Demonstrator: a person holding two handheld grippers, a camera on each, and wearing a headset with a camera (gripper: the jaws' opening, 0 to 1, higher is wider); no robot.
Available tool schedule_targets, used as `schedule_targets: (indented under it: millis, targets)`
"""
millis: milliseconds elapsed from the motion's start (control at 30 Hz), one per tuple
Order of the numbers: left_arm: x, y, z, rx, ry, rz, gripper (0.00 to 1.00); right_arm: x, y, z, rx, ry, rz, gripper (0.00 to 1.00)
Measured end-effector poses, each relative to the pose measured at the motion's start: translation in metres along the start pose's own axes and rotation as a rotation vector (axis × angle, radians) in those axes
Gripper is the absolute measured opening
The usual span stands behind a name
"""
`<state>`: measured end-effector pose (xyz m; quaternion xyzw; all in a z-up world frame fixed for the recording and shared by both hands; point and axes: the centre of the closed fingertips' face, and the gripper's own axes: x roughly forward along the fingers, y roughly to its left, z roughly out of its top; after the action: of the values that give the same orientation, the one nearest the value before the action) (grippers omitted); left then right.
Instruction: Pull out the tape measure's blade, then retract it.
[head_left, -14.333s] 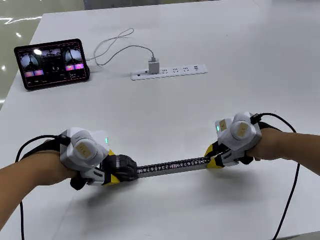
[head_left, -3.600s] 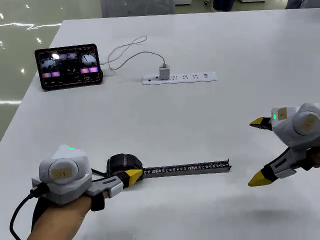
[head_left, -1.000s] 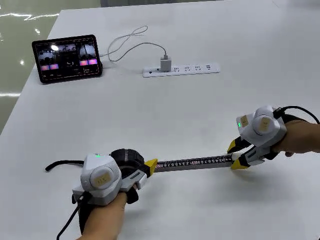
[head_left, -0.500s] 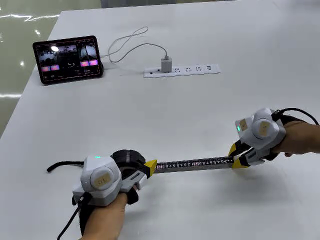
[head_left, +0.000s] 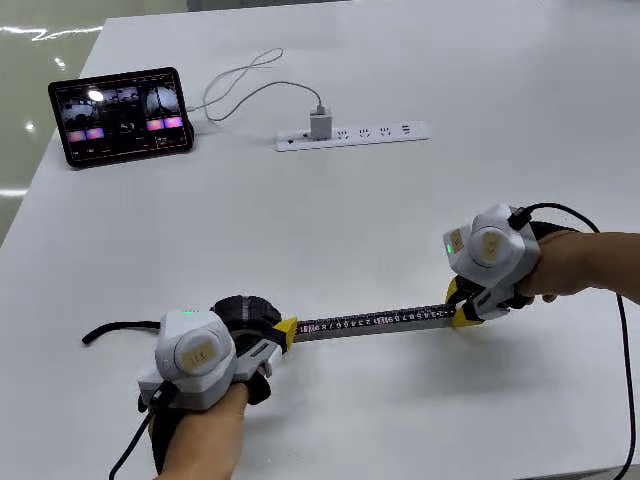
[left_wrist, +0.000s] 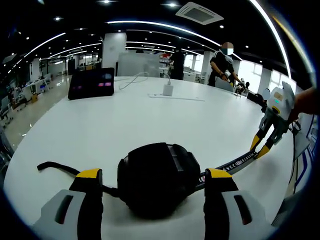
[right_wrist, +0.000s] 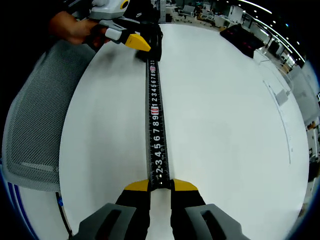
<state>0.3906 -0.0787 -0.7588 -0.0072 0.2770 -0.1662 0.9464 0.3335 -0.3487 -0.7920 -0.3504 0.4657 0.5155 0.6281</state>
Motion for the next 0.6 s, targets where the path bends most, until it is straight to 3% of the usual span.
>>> schedule_targets:
  millis: [133, 300, 600]
  targets:
    - [0.0006, -0.0031, -0.0009, -0.019, 0.007, -0.013, 0.75, 0.0006, 0.0011, 0.0, -0.026, -0.006, -0.011, 0.1]
    - [0.001, -0.0094, 0.0007, -0.023, 0.009, -0.032, 0.68, 0.0011, 0.0001, 0.0001, 0.022, -0.004, -0.03, 0.1]
    - [0.0025, -0.0044, 0.0005, -0.05, 0.04, -0.015, 0.62, 0.0012, -0.0001, -0.0001, 0.042, 0.032, -0.045, 0.1]
